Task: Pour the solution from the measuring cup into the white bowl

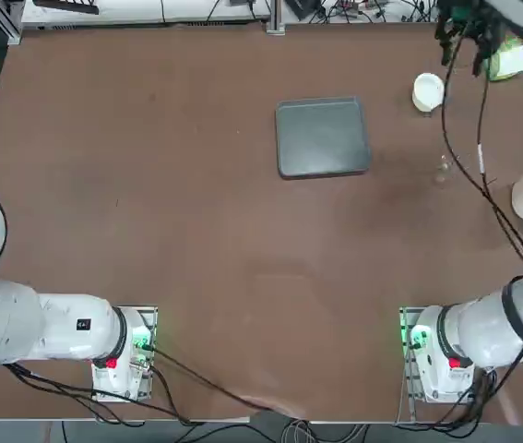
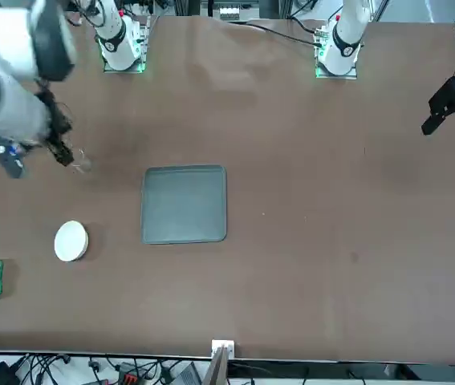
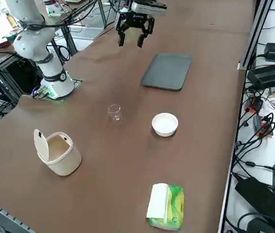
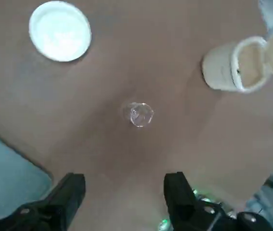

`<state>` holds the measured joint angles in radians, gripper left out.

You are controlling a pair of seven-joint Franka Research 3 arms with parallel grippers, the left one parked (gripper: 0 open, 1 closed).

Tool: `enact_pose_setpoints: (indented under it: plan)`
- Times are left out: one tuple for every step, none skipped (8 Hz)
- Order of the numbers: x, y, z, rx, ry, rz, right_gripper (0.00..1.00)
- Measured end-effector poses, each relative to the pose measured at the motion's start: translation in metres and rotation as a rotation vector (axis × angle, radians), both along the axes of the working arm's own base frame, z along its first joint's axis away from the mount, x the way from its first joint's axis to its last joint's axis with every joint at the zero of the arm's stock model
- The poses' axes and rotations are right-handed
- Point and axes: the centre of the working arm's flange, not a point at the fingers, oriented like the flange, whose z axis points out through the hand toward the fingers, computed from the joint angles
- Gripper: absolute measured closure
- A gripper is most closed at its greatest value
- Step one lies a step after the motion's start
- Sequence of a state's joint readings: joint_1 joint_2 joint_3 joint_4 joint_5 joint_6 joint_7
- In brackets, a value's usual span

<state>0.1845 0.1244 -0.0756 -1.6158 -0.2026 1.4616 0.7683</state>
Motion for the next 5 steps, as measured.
enact_pose_setpoints:
  plan:
    - [-0.002,-0.021,0.012,0.06,0.02,0.127,0.0]
    - [-0.005,-0.033,0.021,0.118,0.03,0.228,0.0]
    - [-0.008,-0.04,0.028,0.186,0.031,0.315,0.0]
    - [-0.01,-0.053,0.036,0.268,0.015,0.407,0.0]
    - [-0.012,-0.067,0.048,0.327,-0.023,0.495,0.0]
